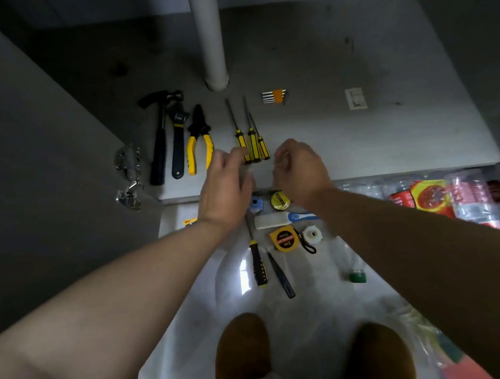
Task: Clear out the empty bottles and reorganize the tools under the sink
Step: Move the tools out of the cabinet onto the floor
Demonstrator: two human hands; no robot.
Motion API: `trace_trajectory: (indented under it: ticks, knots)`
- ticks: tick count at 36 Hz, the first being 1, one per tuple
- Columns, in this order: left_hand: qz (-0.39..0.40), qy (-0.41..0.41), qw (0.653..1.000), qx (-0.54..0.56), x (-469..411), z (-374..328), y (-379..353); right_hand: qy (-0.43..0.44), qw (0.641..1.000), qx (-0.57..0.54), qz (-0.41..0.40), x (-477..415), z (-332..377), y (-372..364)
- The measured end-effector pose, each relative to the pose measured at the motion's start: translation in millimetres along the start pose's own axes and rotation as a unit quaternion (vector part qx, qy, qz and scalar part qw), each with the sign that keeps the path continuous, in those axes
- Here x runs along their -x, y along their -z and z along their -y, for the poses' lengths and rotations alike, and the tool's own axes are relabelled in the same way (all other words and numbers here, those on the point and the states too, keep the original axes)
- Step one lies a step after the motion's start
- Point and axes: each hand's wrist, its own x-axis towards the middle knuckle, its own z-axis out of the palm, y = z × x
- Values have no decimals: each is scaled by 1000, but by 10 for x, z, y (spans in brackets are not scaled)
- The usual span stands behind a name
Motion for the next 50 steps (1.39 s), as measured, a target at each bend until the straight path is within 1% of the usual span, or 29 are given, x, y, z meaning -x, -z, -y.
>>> trace_trajectory:
  ticks: [4, 8, 10, 14, 17, 19, 22, 24, 26, 30, 32, 35, 37, 39, 41, 44, 47, 50]
  knots:
    - [36, 20, 999, -3, -348, 18, -39, 26, 997, 38, 58, -248, 7, 10]
    - [61, 63, 996, -29, -540, 70, -89, 23, 992, 78, 100, -381, 26, -79]
    - [61, 75, 994, -45, -580, 90, -105, 25, 992, 89, 89, -392, 36, -129]
    - [59, 79, 992, -73, -577, 87, -114, 41, 993, 105, 32, -356, 47, -181]
    - [55, 104, 991, -66, -524, 75, -109, 64, 988, 137, 22, -341, 32, -189]
    - [48, 122, 991, -30, -475, 77, -100, 72, 986, 149, 11, -342, 34, -185]
    - [29, 143, 987, 65, -364, 76, -91, 59, 986, 156, -3, -359, 54, -199]
    - [5, 150, 980, 131, -247, 66, -84, 27, 986, 166, -11, -379, 68, -229]
    - [-12, 147, 974, 173, -97, 47, -77, -14, 985, 172, -22, -364, 75, -271]
    - [-24, 153, 960, 235, 244, 36, -98, -81, 990, 117, -17, -192, 55, -290]
    - [-28, 170, 954, 244, 436, 34, -118, -80, 992, 101, -12, -33, 15, -248]
    - [-19, 185, 947, 260, 749, 48, -166, -43, 996, 73, -33, 323, -87, -199]
    - [-7, 186, 952, 245, 947, 81, -204, -27, 998, 55, -36, 604, -193, -197]
    - [10, 175, 965, 195, 1122, 128, -224, -29, 998, 49, -29, 872, -330, -224]
    - [31, 163, 977, 136, 1275, 203, -231, -33, 997, 70, -14, 1118, -487, -273]
    - [75, 162, 981, 73, 1458, 337, -202, -58, 990, 121, 38, 1418, -705, -361]
    - [118, 187, 974, 50, 1580, 448, -177, -115, 976, 159, 97, 1601, -837, -455]
    - [159, 245, 955, 52, 1656, 552, -201, -200, 957, 156, 143, 1700, -906, -536]
